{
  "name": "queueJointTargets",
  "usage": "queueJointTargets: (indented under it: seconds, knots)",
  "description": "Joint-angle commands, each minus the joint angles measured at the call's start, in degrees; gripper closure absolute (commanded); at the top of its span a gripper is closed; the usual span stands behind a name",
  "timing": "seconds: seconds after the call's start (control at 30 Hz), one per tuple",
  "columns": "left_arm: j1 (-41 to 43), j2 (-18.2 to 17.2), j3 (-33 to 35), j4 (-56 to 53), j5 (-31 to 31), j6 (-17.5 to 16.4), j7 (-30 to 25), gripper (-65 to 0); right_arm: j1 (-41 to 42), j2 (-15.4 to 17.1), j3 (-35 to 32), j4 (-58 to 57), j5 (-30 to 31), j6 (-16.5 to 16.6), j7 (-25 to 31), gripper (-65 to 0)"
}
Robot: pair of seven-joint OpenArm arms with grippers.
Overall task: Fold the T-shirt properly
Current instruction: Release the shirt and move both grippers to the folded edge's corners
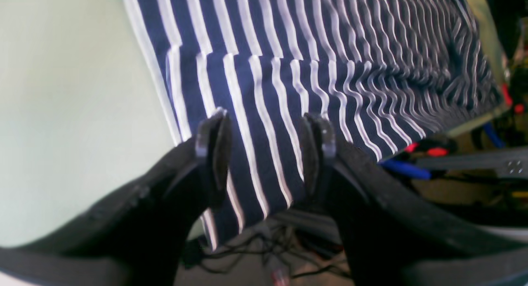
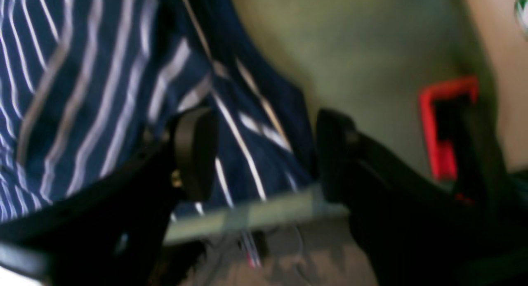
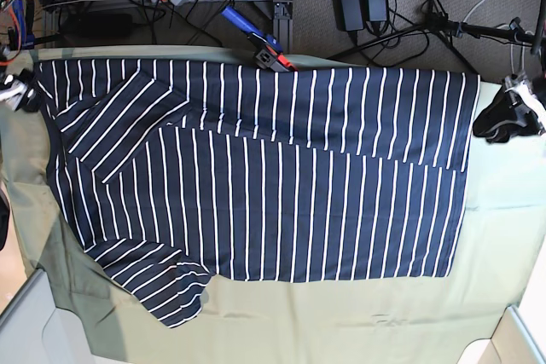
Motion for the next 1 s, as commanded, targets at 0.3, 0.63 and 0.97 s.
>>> queueJointTargets:
  seconds: [0.3,0.63,0.97]
  knots:
    - [-0.15,-1.29,-0.79,12.31,4.17,-1.08,-2.73,-30.5,20.04,2.8,-5.53,-10.86,-7.54,3.37,9.68,-37.6]
    - [-0.15,-1.29,-0.79,12.41,4.15,-1.08,-2.71,-30.5,43.58,3.34,-17.05,-41.62,-19.85,3.19,25.05,-37.6]
    - [-0.15,-1.27,-0.79,12.41,4.15,-1.08,-2.78,-30.5,47.52,2.14,-29.22,-51.76,-22.05,2.95,28.96,-37.5]
